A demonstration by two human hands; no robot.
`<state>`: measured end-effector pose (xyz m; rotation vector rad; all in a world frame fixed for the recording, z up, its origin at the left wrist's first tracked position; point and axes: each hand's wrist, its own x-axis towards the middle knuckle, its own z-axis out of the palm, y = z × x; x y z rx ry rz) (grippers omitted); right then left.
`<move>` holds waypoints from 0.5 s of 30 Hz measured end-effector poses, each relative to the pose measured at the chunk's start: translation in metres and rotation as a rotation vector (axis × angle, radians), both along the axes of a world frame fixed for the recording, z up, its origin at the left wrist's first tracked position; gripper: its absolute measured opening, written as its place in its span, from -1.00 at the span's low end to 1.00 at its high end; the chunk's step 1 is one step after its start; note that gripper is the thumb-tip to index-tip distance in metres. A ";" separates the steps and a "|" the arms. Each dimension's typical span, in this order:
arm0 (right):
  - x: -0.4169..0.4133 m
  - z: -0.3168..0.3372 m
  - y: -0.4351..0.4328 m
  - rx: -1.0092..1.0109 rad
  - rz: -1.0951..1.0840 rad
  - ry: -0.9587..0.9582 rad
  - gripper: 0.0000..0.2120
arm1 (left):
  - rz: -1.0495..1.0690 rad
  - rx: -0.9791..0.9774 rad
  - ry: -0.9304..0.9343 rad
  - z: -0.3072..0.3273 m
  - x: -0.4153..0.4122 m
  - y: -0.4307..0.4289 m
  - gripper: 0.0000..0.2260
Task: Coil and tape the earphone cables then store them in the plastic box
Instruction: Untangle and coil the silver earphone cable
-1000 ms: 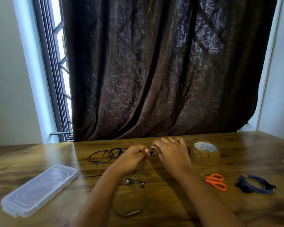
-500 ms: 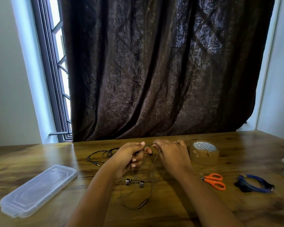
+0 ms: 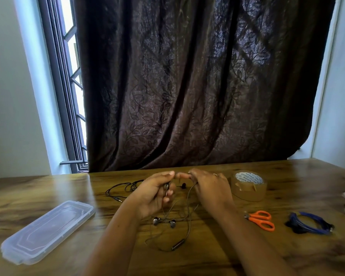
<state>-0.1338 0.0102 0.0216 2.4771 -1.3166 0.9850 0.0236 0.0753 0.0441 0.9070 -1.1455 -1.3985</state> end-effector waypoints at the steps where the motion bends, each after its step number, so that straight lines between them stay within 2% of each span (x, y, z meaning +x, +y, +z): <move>1: 0.000 0.000 0.000 0.020 0.008 0.002 -0.78 | 0.023 -0.024 0.108 0.000 -0.001 -0.001 -0.68; 3: 0.002 0.000 0.001 0.076 0.046 0.019 -0.75 | 0.094 -0.083 0.294 0.000 -0.002 -0.004 -0.65; 6: 0.006 -0.003 0.002 0.173 0.147 0.087 -0.70 | 0.234 -0.180 0.437 0.003 -0.003 -0.005 -0.67; 11: 0.015 -0.006 0.005 0.253 0.289 0.128 -0.77 | 0.393 -0.284 0.525 0.002 0.004 -0.006 -0.61; 15: 0.019 -0.001 0.013 0.247 0.381 0.183 -0.85 | 0.499 -0.346 0.476 -0.001 0.013 -0.012 -0.55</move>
